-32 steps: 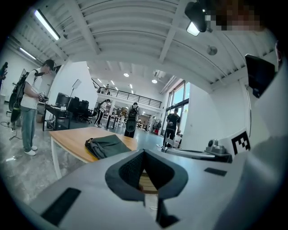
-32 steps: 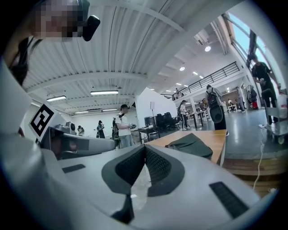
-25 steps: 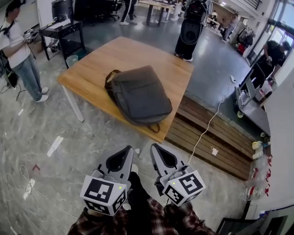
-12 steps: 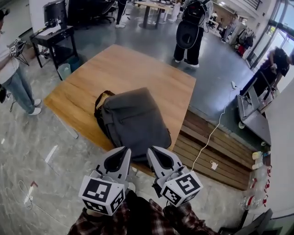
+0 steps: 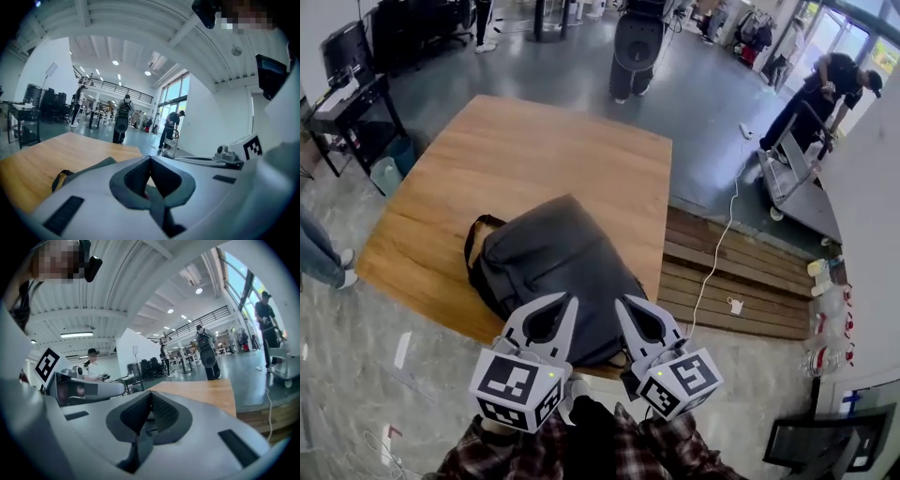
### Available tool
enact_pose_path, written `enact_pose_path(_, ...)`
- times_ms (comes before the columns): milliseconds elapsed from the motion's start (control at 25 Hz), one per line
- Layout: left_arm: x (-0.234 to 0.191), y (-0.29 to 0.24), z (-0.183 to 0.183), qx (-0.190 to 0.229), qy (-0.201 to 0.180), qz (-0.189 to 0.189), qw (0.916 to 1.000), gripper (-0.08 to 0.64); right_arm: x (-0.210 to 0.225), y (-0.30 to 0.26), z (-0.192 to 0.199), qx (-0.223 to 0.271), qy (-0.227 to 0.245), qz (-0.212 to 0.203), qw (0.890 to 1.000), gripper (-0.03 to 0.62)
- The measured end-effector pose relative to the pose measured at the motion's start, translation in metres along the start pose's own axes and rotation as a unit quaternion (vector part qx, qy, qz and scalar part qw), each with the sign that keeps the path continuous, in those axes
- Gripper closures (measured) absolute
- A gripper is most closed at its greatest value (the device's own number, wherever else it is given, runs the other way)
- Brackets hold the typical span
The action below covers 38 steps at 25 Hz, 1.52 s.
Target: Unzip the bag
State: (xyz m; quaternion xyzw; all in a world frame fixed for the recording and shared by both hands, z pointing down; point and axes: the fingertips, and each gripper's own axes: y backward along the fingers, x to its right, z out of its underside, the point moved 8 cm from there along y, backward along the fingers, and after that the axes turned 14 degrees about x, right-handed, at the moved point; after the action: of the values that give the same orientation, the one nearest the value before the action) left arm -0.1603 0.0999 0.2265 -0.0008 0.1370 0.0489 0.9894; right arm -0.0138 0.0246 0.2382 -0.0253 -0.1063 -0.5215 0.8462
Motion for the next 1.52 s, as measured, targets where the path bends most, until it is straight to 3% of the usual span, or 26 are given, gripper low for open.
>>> enact_pose_path(120,-0.022,-0.029,-0.005,-0.025,-0.001,0.067,0.9975,0.552,0.006,-0.014,0.001,0.014,0.003,0.068,0.998,0.581)
enact_pose_path(320,-0.042,-0.065,-0.007,-0.058,-0.008,0.157,0.9858,0.552,0.017,-0.021,0.003,0.027,0.010,0.170,0.985,0.581)
enact_pose_path(640,-0.039,-0.111,0.021,-0.117,-0.005,0.230,0.9661,0.552,0.055,0.007,0.010,0.018,0.005,0.278,0.960,0.581)
enact_pose_path(840,-0.024,-0.136,0.055,-0.164,-0.019,0.258,0.9519,0.552,0.080,0.022,0.022,0.008,-0.011,0.304,0.953,0.581)
enact_pose_path(1160,0.005,-0.180,0.159,-0.280,-0.098,0.326,0.8978,0.552,0.117,0.040,0.066,-0.044,-0.031,0.325,0.944,0.581)
enact_pose_path(1240,0.005,-0.188,0.185,-0.301,-0.114,0.327,0.8882,0.552,0.126,0.043,0.083,-0.062,-0.038,0.328,0.942,0.581)
enact_pose_path(1400,0.003,-0.201,0.225,-0.337,-0.121,0.319,0.8776,0.552,0.141,0.049,0.114,-0.092,-0.056,0.330,0.938,0.581)
enact_pose_path(1520,-0.001,-0.210,0.247,-0.350,-0.111,0.316,0.8749,0.552,0.153,0.053,0.134,-0.108,-0.070,0.327,0.936,0.581)
